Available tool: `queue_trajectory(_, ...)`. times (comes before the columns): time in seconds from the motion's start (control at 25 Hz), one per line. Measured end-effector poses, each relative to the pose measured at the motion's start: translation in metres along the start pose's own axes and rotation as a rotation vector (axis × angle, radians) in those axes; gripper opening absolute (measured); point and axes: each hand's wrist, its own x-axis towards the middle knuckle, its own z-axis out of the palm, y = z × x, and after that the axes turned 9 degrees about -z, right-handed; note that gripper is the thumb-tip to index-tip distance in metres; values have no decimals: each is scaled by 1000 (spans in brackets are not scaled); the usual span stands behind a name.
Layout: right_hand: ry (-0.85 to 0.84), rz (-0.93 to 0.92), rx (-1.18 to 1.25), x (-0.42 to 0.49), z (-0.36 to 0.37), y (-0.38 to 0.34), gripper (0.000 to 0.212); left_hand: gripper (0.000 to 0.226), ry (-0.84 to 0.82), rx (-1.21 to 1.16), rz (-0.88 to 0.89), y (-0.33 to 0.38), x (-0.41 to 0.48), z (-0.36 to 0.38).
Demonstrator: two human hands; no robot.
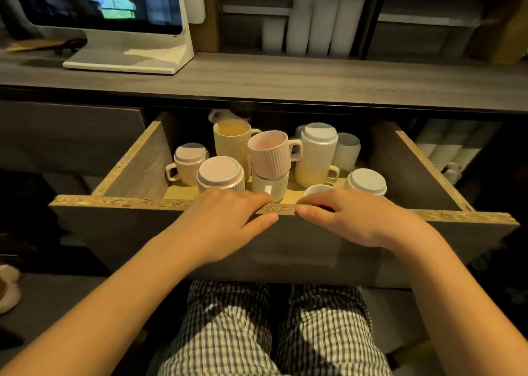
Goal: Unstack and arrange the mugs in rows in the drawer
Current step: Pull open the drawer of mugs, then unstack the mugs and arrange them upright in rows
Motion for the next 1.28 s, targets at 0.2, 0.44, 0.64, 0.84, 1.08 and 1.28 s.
queue_trajectory(0.2,-5,-34,6,-23,10,-16,46,39,-53,-29,0,9,-29,-6)
queue_trajectory(0.44,-12,-30,4,-22,12,-17,46,36,-68,-17,-11,8,-30,-6)
queue_trajectory(0.64,-75,-23,-30,3,-7,-15,44,43,-162,-45,15,3,-25,-13)
queue_trajectory(0.84,-4,-115,-187,51,-18,-25,39,48,-188,-26,-73,-22,-20,-28)
queue_trajectory(1.08,55,-268,-402,111,-21,-40,48,51,-160,18,-222,-70,-11,-46)
queue_trajectory(1.28,7,-369,-436,145,-16,-50,62,64,-265,116,-297,-107,12,-46)
